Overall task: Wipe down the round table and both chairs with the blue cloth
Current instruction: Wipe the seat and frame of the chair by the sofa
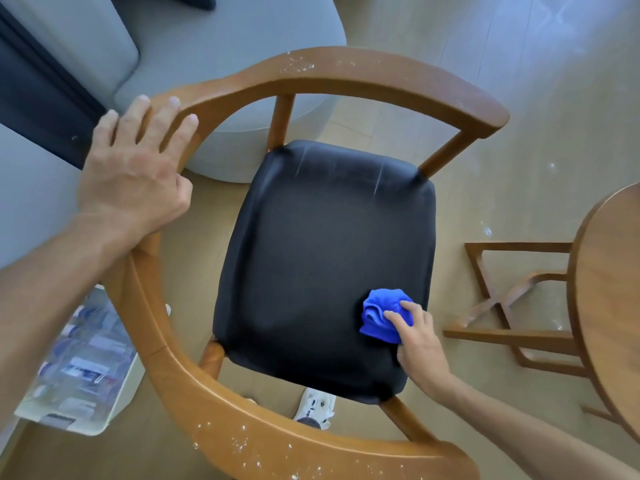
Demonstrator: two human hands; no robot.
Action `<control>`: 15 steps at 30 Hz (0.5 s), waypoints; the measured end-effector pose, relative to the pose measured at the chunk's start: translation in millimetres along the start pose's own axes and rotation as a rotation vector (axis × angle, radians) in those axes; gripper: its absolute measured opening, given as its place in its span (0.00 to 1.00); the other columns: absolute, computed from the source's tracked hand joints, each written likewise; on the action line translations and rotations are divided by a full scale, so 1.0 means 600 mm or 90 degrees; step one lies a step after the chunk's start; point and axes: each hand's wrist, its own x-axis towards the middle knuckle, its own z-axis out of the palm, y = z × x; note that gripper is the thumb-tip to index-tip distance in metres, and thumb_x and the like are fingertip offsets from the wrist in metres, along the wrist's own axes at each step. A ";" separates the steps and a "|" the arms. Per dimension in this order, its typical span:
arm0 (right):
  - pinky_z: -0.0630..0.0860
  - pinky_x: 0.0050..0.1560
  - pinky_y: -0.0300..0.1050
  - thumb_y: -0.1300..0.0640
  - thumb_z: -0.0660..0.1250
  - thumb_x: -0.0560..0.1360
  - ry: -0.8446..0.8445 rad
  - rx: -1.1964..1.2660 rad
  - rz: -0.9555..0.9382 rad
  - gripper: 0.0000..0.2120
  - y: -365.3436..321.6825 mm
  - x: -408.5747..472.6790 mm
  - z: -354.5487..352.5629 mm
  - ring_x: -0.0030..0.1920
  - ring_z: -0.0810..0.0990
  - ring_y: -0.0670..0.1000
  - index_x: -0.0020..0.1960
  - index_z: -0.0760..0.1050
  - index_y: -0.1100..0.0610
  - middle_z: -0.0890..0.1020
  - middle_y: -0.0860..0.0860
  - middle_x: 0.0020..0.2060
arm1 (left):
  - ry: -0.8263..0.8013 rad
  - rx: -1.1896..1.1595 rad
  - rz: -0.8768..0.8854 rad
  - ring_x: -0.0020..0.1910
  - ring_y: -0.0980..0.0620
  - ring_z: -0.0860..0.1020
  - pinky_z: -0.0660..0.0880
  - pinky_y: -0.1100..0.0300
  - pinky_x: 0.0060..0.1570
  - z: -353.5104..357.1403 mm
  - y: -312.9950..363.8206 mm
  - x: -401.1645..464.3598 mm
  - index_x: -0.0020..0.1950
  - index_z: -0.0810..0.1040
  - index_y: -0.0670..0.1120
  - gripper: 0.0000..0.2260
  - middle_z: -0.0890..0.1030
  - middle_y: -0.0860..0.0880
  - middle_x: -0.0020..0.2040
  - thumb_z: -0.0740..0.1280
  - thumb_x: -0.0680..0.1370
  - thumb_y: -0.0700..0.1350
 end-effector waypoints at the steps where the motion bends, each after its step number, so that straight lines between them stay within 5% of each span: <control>1: 0.76 0.53 0.49 0.74 0.59 0.68 -0.047 -0.024 -0.038 0.28 -0.006 -0.022 0.011 0.64 0.68 0.60 0.65 0.74 0.56 0.67 0.57 0.68 | -0.004 0.003 0.004 0.72 0.34 0.58 0.57 0.35 0.68 0.000 -0.001 0.000 0.75 0.61 0.41 0.31 0.60 0.38 0.75 0.53 0.72 0.47; 5: 0.69 0.54 0.35 0.70 0.55 0.70 -0.250 0.075 -0.090 0.30 -0.047 -0.047 0.014 0.63 0.67 0.51 0.66 0.70 0.47 0.64 0.45 0.66 | -0.014 0.031 -0.002 0.72 0.34 0.59 0.57 0.35 0.68 0.000 -0.002 -0.004 0.75 0.62 0.41 0.30 0.61 0.38 0.75 0.53 0.72 0.47; 9: 0.63 0.54 0.23 0.72 0.59 0.70 -0.196 0.325 -0.018 0.26 -0.083 -0.026 -0.042 0.57 0.74 0.42 0.60 0.75 0.48 0.73 0.43 0.56 | -0.021 0.036 -0.001 0.72 0.34 0.60 0.58 0.35 0.68 -0.005 -0.001 0.000 0.74 0.64 0.40 0.29 0.62 0.38 0.74 0.53 0.72 0.47; 12: 0.69 0.51 0.27 0.68 0.65 0.71 -0.095 0.448 0.042 0.24 -0.096 -0.009 -0.093 0.52 0.75 0.38 0.54 0.73 0.39 0.77 0.43 0.52 | -0.034 0.036 -0.001 0.71 0.33 0.60 0.59 0.35 0.67 -0.007 -0.001 0.001 0.72 0.64 0.40 0.29 0.62 0.38 0.74 0.54 0.72 0.47; 15: 0.76 0.54 0.44 0.67 0.66 0.71 -0.017 0.562 0.116 0.21 -0.103 -0.001 -0.139 0.51 0.79 0.44 0.55 0.75 0.43 0.80 0.46 0.51 | -0.040 0.053 0.017 0.71 0.32 0.60 0.56 0.34 0.67 -0.008 -0.001 0.000 0.71 0.66 0.39 0.28 0.62 0.36 0.73 0.55 0.72 0.47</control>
